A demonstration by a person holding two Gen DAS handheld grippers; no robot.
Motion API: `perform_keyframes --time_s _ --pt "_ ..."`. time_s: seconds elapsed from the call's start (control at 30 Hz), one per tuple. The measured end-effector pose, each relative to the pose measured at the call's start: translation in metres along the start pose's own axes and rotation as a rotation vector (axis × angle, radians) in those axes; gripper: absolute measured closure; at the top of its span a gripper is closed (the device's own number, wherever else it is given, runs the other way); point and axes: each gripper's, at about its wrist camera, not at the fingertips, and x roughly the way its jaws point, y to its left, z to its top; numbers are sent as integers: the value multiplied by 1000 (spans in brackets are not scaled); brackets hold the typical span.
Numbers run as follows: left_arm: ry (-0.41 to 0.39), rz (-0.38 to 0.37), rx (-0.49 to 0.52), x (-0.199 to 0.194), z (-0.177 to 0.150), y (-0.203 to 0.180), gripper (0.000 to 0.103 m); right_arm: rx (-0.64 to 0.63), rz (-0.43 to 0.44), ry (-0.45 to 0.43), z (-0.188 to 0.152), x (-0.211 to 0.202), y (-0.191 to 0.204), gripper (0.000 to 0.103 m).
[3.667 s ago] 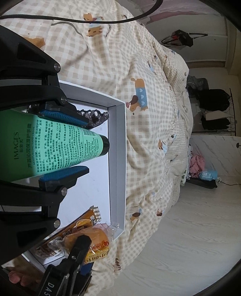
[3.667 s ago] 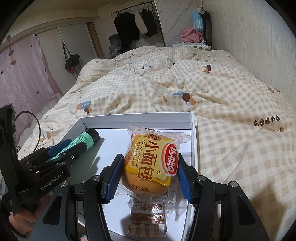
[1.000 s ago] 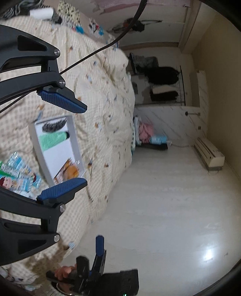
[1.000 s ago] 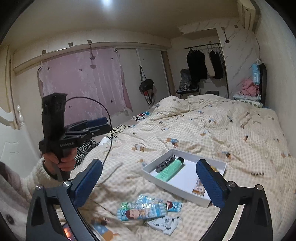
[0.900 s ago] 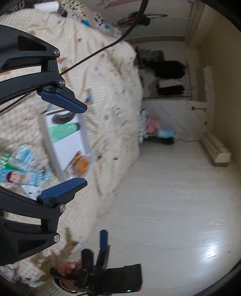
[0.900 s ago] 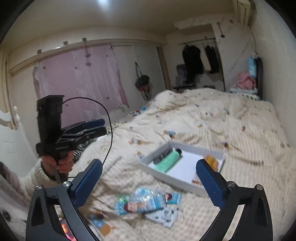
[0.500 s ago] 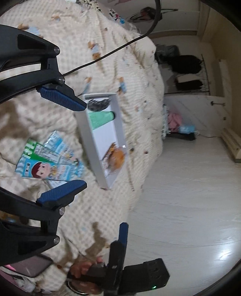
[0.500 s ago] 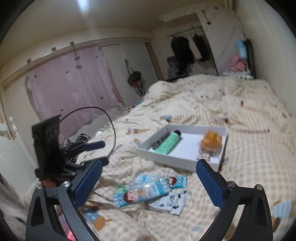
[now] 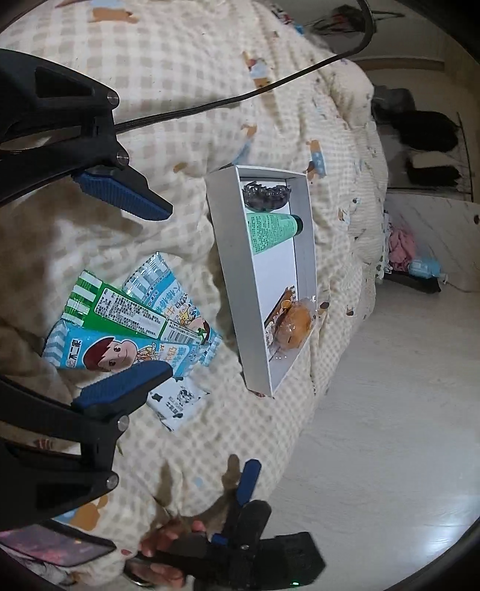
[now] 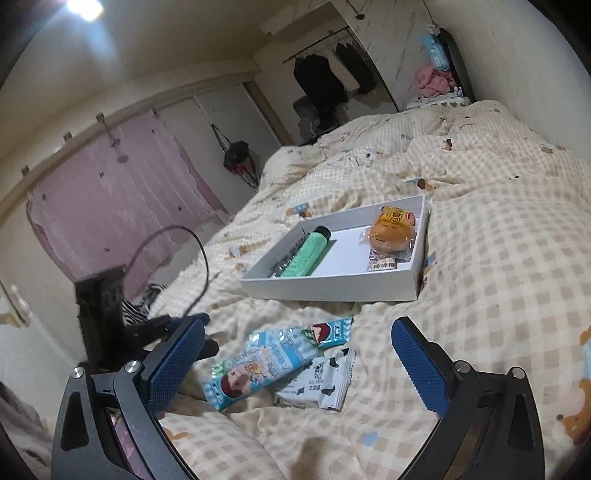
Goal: Organize objects
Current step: 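Move the left gripper back toward the blue snack sticks beside the tray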
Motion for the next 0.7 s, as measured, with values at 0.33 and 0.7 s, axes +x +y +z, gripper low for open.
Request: perform_keyframes --time_s 0.33,0.7 --pt "8 21 54 0 0 -11 22 5 -18 28 -1 6 -1 1" --pt "-100 40 42 -25 -1 -13 19 -31 -56 58 -3 14 5 1"
